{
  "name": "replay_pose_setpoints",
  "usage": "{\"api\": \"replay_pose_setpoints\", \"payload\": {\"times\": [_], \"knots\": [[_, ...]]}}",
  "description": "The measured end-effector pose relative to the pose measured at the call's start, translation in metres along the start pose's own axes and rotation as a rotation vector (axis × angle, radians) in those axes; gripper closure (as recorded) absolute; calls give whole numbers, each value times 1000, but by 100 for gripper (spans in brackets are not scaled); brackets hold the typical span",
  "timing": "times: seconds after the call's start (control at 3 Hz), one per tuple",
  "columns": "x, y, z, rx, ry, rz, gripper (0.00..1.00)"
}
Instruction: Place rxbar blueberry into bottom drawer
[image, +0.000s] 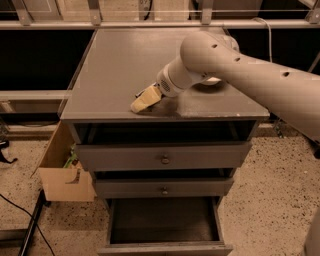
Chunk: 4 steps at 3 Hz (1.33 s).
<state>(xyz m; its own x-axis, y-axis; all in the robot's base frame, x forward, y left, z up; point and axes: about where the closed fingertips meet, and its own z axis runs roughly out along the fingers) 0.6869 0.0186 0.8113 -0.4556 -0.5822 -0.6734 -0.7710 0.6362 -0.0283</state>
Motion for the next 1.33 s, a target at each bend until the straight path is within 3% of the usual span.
{"api": "replay_pose_setpoints", "payload": {"times": [0.33, 1.33], "knots": [[0, -1, 0, 1, 2, 2, 27], [-9, -2, -10, 2, 3, 3, 100]]}}
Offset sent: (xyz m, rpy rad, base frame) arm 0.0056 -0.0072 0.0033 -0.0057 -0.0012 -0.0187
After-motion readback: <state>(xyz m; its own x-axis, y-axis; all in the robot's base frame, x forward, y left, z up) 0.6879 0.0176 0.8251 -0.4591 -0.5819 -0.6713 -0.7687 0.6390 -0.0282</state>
